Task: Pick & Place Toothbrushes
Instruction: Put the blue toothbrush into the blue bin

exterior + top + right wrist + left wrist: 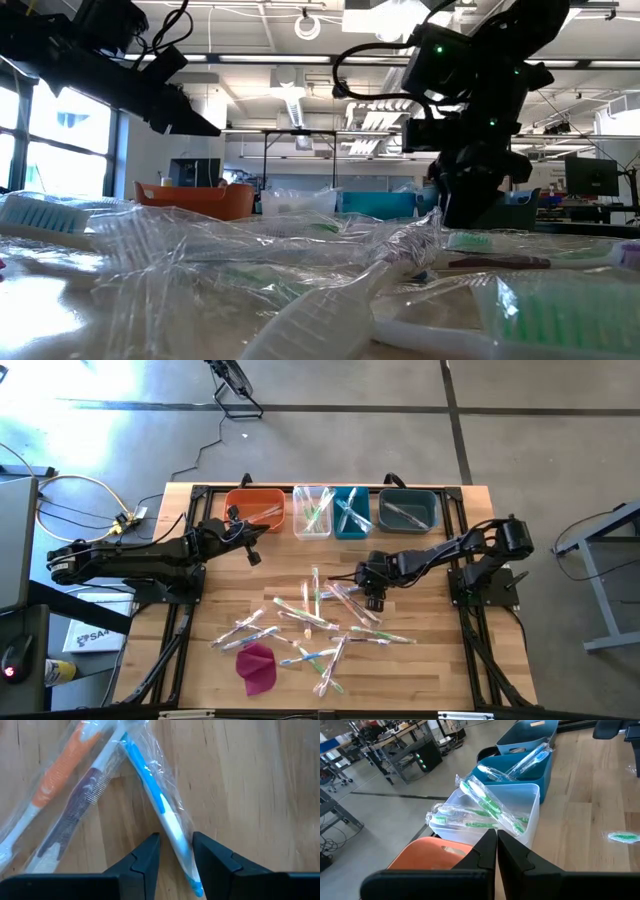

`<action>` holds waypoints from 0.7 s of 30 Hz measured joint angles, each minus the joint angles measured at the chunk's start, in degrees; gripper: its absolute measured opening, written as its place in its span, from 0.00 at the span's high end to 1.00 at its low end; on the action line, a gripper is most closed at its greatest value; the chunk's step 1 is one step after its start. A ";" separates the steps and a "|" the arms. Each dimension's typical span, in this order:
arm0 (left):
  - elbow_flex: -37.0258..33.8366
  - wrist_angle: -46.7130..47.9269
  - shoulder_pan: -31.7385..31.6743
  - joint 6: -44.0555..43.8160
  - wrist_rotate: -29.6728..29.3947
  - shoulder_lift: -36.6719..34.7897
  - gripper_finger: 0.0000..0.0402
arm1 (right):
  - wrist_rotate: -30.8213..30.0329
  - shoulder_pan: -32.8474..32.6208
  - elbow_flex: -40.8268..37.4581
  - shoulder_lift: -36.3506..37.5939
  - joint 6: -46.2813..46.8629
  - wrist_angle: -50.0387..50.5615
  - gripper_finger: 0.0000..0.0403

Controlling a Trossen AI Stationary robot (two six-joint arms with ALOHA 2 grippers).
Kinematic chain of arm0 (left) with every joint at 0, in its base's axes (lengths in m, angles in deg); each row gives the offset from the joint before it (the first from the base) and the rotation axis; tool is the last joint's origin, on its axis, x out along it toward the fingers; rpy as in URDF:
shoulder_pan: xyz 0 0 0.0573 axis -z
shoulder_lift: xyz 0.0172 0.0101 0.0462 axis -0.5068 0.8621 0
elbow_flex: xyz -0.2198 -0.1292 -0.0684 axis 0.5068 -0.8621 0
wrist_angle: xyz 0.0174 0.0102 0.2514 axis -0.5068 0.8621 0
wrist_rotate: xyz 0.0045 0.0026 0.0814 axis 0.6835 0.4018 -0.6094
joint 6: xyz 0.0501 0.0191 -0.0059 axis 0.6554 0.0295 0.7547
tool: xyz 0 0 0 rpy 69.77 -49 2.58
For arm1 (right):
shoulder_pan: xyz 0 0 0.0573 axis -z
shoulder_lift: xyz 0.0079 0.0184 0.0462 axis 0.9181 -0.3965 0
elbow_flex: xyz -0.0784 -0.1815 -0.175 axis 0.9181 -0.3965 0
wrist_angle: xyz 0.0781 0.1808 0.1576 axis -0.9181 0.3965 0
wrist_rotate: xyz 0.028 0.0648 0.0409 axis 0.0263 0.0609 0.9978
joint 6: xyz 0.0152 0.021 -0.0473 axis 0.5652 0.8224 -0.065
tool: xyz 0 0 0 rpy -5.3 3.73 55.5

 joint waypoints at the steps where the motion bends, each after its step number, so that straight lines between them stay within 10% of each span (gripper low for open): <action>1: 0.00 0.02 0.01 0.00 0.00 0.00 0.98 | 0.00 0.00 -0.01 0.00 -0.01 0.01 0.72; 21: 0.00 0.02 0.02 0.00 0.02 0.00 0.98 | 0.21 0.00 -0.13 0.00 0.07 0.24 0.81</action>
